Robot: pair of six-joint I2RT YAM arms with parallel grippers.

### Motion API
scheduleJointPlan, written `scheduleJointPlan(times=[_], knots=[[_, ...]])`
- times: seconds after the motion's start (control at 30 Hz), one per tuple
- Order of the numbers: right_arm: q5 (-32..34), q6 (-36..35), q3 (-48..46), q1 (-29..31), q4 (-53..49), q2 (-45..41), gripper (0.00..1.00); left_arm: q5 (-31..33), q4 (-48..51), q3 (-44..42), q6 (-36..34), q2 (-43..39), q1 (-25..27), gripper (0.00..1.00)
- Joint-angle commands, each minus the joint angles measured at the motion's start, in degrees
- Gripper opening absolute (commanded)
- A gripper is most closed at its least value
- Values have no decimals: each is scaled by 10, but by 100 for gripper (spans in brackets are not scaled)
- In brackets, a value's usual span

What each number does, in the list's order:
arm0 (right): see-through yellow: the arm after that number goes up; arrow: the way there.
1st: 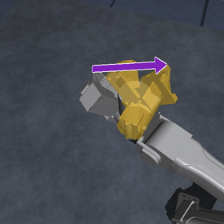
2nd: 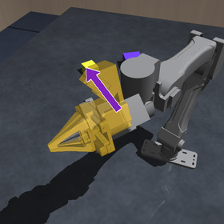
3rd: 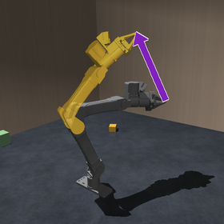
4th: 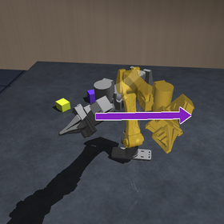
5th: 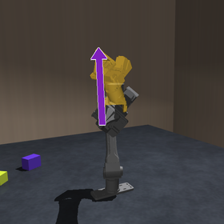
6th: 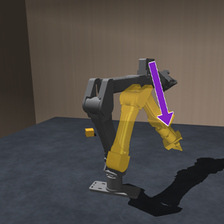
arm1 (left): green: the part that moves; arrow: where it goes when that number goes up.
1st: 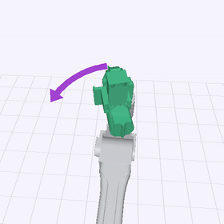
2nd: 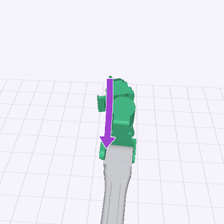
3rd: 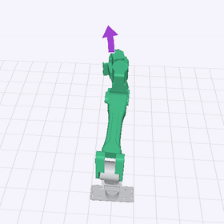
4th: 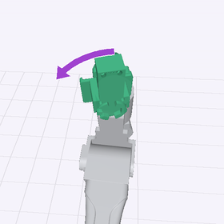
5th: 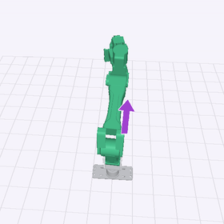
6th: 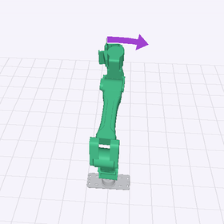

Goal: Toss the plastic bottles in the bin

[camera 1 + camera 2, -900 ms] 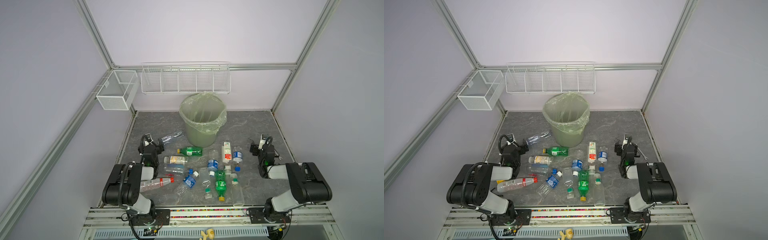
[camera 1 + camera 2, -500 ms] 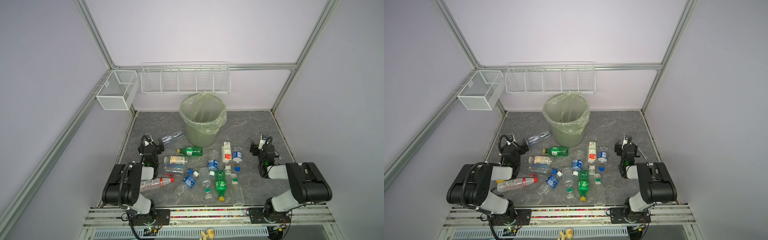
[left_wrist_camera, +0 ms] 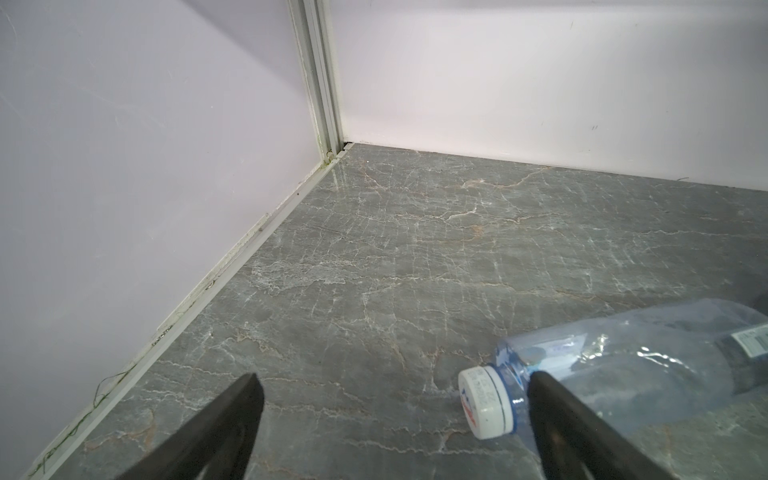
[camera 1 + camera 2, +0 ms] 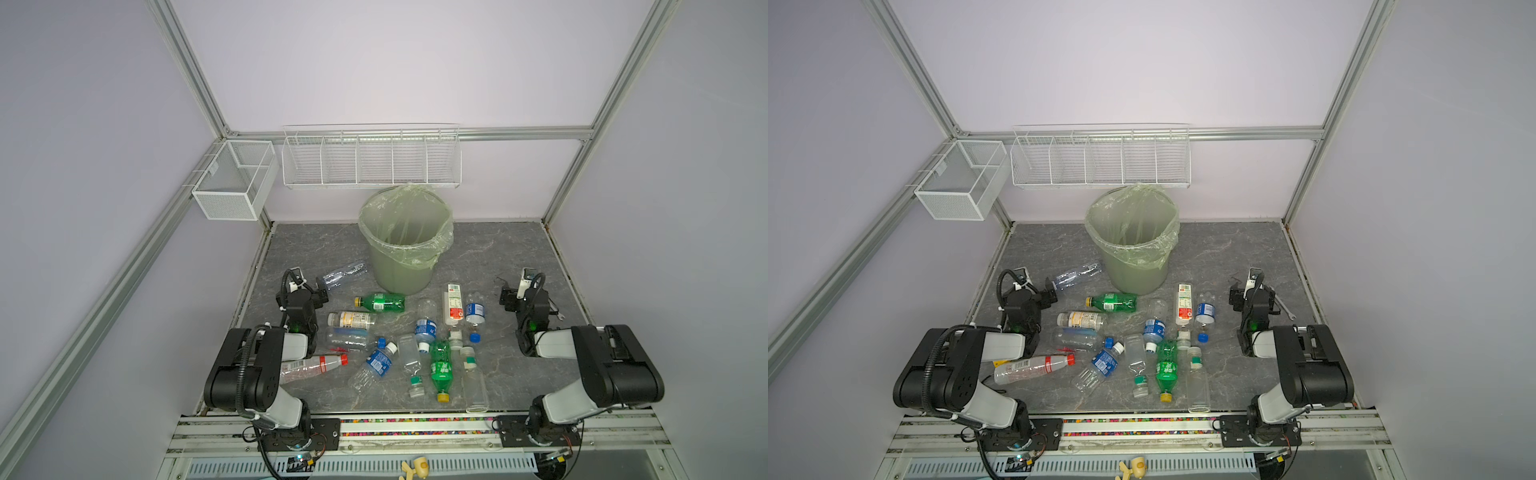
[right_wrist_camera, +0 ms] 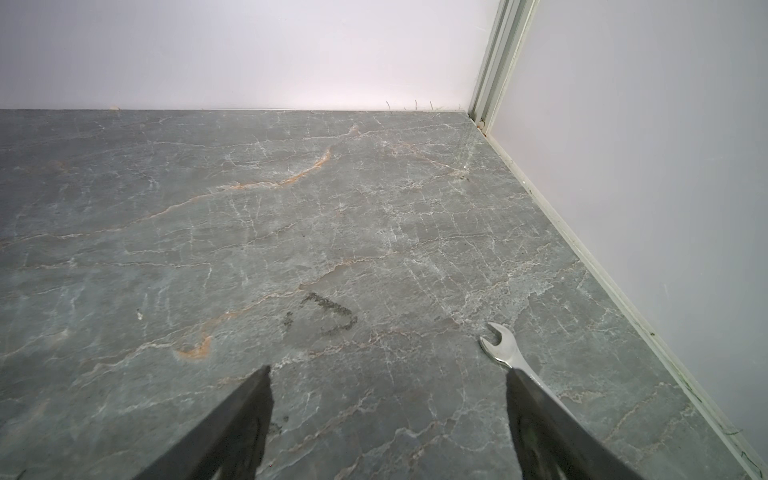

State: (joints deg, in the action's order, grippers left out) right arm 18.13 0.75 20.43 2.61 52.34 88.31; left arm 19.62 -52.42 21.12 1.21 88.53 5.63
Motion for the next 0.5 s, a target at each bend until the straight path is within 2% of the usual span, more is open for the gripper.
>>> scheduleJointPlan(times=[0.0,0.47], knots=[[-2,-10,3,-1,8,-1,89,-5,-4,11,-5,5,-2,99],[-2,-11,2,-1,9,-1,89,-6,-9,8,-7,5,-2,99]])
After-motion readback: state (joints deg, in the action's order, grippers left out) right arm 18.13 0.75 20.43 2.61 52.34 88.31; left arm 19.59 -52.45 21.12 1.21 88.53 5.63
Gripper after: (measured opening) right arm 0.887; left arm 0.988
